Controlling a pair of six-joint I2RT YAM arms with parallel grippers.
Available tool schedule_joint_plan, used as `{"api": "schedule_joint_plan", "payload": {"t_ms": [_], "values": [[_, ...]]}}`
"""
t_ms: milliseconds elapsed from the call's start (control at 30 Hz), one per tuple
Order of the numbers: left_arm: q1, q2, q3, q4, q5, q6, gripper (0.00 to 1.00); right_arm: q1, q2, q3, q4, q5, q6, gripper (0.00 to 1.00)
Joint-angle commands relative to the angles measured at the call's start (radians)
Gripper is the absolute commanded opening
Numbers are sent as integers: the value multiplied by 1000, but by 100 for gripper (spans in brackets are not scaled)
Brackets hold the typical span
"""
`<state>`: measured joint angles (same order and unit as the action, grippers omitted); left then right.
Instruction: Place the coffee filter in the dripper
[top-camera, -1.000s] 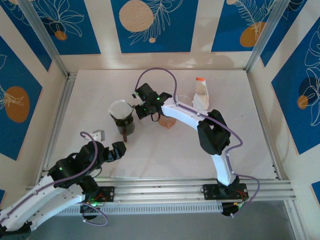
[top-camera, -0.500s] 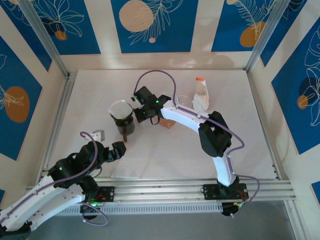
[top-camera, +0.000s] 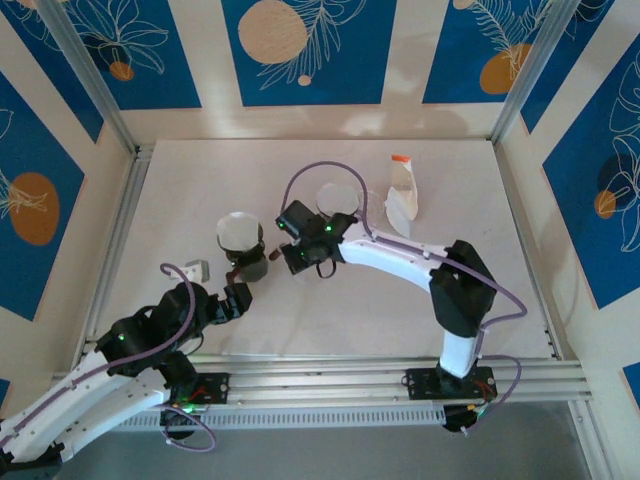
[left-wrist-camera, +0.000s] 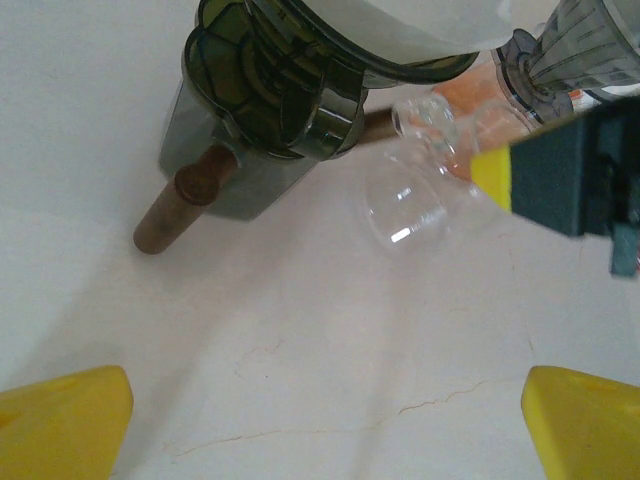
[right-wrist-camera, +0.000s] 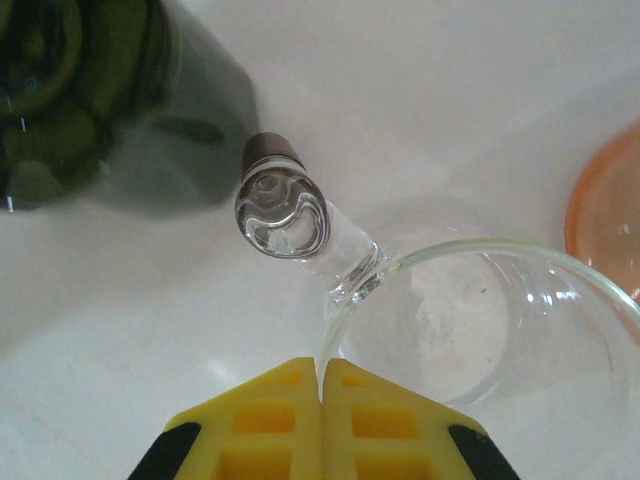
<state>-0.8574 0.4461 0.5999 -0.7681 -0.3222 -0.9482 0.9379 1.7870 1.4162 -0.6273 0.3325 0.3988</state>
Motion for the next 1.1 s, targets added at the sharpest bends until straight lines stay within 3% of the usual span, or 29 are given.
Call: {"api": "schedule_joint_plan", "payload": {"t_ms": [0, 367, 567, 700, 833, 1067], "values": [[9, 2, -16, 22, -6, 0, 100, 32, -86, -66, -70, 38, 67, 0], [10, 20, -67, 48, -5, -11, 99, 137, -305, -279, -175, 47, 197, 0], [19, 40, -113, 85, 6, -21, 83, 190, -358, -351, -207, 100, 266, 0], [21, 67, -126, 119, 34, -25, 82, 211, -384, -361, -182, 122, 273, 17], [21, 88, -122, 145, 56, -20, 90, 219, -416, -347, -174, 142, 267, 33], [21, 85, -100, 166, 85, -4, 98, 173, -564, -337, -201, 235, 279, 48]]}}
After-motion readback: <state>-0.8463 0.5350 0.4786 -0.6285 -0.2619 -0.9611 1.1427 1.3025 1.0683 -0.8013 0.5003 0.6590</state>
